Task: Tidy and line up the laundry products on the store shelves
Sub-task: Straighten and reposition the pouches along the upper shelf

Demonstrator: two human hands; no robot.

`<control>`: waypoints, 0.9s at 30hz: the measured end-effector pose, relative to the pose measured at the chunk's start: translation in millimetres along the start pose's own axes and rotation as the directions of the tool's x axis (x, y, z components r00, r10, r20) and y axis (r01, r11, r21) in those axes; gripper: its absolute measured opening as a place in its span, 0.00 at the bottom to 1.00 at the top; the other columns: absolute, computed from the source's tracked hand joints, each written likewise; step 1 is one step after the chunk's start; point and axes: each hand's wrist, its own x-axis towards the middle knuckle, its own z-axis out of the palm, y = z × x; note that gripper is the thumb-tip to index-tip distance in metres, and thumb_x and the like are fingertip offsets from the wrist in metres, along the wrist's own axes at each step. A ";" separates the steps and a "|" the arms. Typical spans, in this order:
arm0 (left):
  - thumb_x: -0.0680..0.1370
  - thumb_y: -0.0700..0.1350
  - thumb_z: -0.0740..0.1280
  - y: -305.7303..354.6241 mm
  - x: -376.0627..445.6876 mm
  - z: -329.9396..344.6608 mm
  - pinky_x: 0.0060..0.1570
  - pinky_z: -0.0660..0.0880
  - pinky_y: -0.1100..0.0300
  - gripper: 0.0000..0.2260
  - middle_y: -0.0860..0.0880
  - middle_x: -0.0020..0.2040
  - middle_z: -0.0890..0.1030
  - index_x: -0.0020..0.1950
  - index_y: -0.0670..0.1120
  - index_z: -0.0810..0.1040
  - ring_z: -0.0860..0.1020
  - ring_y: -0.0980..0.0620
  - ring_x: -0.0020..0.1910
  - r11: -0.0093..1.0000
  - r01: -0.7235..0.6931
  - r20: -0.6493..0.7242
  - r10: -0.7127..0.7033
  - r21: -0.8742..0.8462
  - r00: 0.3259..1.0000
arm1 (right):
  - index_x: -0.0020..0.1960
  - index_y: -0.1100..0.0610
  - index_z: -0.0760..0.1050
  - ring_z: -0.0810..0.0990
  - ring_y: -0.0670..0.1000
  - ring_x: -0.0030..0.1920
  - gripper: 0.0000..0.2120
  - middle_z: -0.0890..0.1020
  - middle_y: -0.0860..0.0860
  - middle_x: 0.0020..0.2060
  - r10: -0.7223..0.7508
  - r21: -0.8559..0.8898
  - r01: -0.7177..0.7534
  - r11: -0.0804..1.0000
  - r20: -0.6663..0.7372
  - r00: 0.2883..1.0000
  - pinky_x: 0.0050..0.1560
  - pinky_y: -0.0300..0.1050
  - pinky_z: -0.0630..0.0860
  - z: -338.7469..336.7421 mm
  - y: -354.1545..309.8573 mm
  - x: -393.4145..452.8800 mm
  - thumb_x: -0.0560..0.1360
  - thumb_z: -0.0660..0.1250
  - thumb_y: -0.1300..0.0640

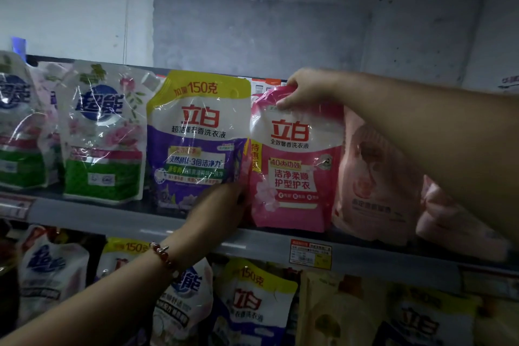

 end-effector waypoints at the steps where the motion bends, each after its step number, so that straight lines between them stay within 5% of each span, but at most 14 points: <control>1: 0.82 0.48 0.61 -0.2 -0.3 0.5 0.50 0.79 0.51 0.08 0.49 0.47 0.82 0.54 0.50 0.79 0.80 0.50 0.46 1.000 0.008 -0.001 -0.008 0.006 1.000 | 0.61 0.54 0.78 0.79 0.54 0.48 0.21 0.82 0.52 0.51 -0.009 -0.024 0.009 1.000 -0.025 1.000 0.46 0.45 0.73 -0.4 -2.3 2.6 0.74 0.70 0.43; 6: 0.83 0.49 0.59 -0.2 1.5 -4.1 0.52 0.79 0.51 0.09 0.48 0.50 0.81 0.57 0.50 0.78 0.80 0.47 0.49 0.993 0.046 -0.023 -0.043 0.110 0.999 | 0.53 0.52 0.82 0.79 0.50 0.42 0.13 0.82 0.49 0.43 -0.020 0.020 0.023 1.000 -0.129 0.991 0.41 0.41 0.71 -14.0 12.4 3.7 0.72 0.74 0.48; 10: 0.83 0.44 0.58 8.3 1.6 0.2 0.50 0.75 0.54 0.10 0.45 0.56 0.82 0.61 0.48 0.76 0.81 0.43 0.54 0.925 0.092 0.003 -0.100 0.369 0.995 | 0.53 0.52 0.83 0.81 0.49 0.40 0.11 0.85 0.50 0.44 -0.059 0.073 0.076 0.994 -0.208 0.976 0.35 0.37 0.70 0.8 12.8 3.7 0.73 0.73 0.49; 16: 0.82 0.45 0.59 12.9 -0.4 -4.7 0.42 0.71 0.58 0.08 0.50 0.46 0.80 0.56 0.49 0.77 0.78 0.49 0.43 0.922 0.054 0.018 -0.066 0.384 0.998 | 0.59 0.54 0.78 0.79 0.51 0.46 0.16 0.81 0.49 0.47 -0.169 -0.009 0.171 0.985 -0.226 0.959 0.45 0.43 0.72 2.6 8.9 -17.8 0.77 0.68 0.45; 19: 0.84 0.49 0.58 16.0 -0.2 -8.6 0.37 0.71 0.62 0.09 0.53 0.41 0.77 0.54 0.48 0.76 0.78 0.53 0.38 0.926 -0.041 -0.128 0.096 0.376 0.987 | 0.64 0.52 0.73 0.80 0.52 0.51 0.21 0.81 0.49 0.51 -0.189 -0.122 0.166 0.979 -0.220 0.957 0.52 0.49 0.76 3.8 14.2 -31.2 0.76 0.65 0.40; 23: 0.81 0.56 0.56 14.6 9.5 -7.8 0.52 0.77 0.53 0.21 0.43 0.63 0.76 0.67 0.44 0.70 0.78 0.45 0.58 0.889 -0.168 -0.283 0.307 0.426 0.908 | 0.71 0.50 0.66 0.73 0.55 0.63 0.31 0.76 0.52 0.63 -0.219 -0.312 0.132 0.941 -0.266 0.939 0.65 0.52 0.66 6.9 31.4 -49.8 0.74 0.64 0.35; 27: 0.76 0.69 0.56 13.8 15.8 -2.4 0.70 0.64 0.37 0.39 0.36 0.77 0.61 0.80 0.46 0.58 0.63 0.35 0.75 0.833 -0.303 -0.294 0.467 0.463 0.834 | 0.75 0.50 0.60 0.67 0.53 0.69 0.36 0.71 0.51 0.70 -0.200 -0.298 0.112 0.948 -0.281 0.939 0.70 0.52 0.60 11.9 51.8 -75.3 0.73 0.65 0.36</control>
